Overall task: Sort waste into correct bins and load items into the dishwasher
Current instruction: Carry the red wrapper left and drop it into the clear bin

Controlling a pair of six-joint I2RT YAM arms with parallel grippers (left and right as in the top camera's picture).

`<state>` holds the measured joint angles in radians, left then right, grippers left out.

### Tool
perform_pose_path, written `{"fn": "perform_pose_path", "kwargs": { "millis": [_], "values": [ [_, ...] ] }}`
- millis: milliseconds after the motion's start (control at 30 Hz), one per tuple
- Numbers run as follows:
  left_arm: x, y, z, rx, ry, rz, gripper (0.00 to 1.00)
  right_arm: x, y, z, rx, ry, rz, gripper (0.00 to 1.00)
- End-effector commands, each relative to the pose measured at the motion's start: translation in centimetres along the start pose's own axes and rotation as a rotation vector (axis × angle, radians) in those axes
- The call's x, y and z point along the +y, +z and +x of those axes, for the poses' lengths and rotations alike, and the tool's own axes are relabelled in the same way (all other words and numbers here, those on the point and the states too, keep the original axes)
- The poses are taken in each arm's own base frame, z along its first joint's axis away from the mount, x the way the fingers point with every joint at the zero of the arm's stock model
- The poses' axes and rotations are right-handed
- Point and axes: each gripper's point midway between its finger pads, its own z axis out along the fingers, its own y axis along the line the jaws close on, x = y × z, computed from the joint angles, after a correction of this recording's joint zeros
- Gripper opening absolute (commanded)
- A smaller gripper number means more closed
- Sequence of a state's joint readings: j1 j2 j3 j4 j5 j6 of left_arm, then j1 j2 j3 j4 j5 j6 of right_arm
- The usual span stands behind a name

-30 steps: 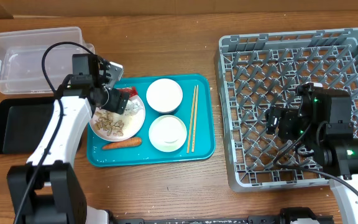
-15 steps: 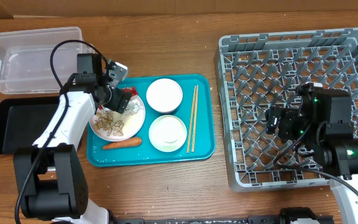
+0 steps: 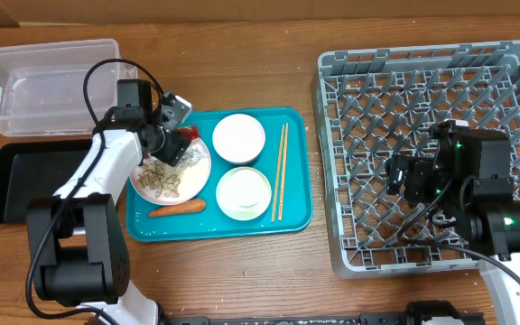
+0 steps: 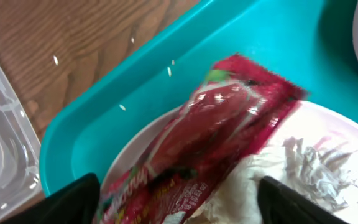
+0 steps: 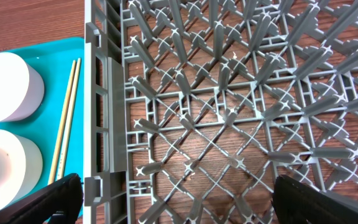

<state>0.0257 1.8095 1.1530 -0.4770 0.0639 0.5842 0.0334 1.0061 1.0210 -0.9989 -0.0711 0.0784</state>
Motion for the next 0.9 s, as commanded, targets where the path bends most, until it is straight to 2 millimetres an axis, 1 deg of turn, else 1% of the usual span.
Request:
{"fn": "perform_pose_path", "kwargs": {
  "millis": [0,33,67,100,133,167,200,367,467,567,633,767,867],
  "values": [
    [0.1,0.3,-0.9,-0.019,0.030,0.000,0.66,0.2,-0.8,-1.0,-0.035,0.002,-0.006,1.00],
    [0.1,0.3,-0.9,-0.019,0.030,0.000,0.57,0.2,-0.8,-1.0,-0.035,0.002,-0.006,1.00],
    [0.1,0.3,-0.9,-0.017,0.030,-0.002,0.43,0.2,-0.8,-1.0,-0.035,0.002,-0.006,1.00],
    [0.1,0.3,-0.8,-0.015,0.030,-0.004,0.27,0.2,-0.8,-1.0,-0.035,0.002,-0.006,1.00],
    [0.2,0.3,-0.8,-0.012,0.030,-0.010,0.16,0.2,-0.8,-1.0,-0.035,0.002,-0.006,1.00],
    [0.4,0.3,-0.7,-0.006,0.030,-0.019,0.06,0.2,-0.8,-1.0,-0.034,0.002,-0.005,1.00],
    [0.6,0.2,-0.6,0.001,0.029,-0.031,0.04,0.2,-0.8,-1.0,-0.033,0.002,-0.005,1.00],
    [1.6,-0.3,-0.3,0.020,-0.031,-0.084,0.04,0.2,-0.8,-0.9,-0.031,0.003,-0.005,1.00],
    [2.3,-1.2,-0.5,0.013,-0.078,-0.125,0.04,0.2,-0.8,-0.9,-0.032,0.003,-0.005,1.00],
    [3.0,-3.2,-1.4,-0.029,-0.145,-0.157,0.04,0.2,-0.8,-1.0,-0.032,0.003,-0.005,1.00],
    [3.3,-5.0,-2.1,-0.066,-0.188,-0.175,0.04,0.2,-0.8,-1.0,-0.032,0.003,-0.005,1.00],
    [4.1,-8.6,-3.4,-0.144,-0.215,-0.223,0.04,0.2,-0.8,-0.9,-0.032,0.003,-0.005,1.00],
    [6.1,-11.4,-4.0,-0.195,-0.261,-0.338,0.04,0.2,-0.8,-0.9,-0.032,0.003,-0.005,1.00]
  ]
}}
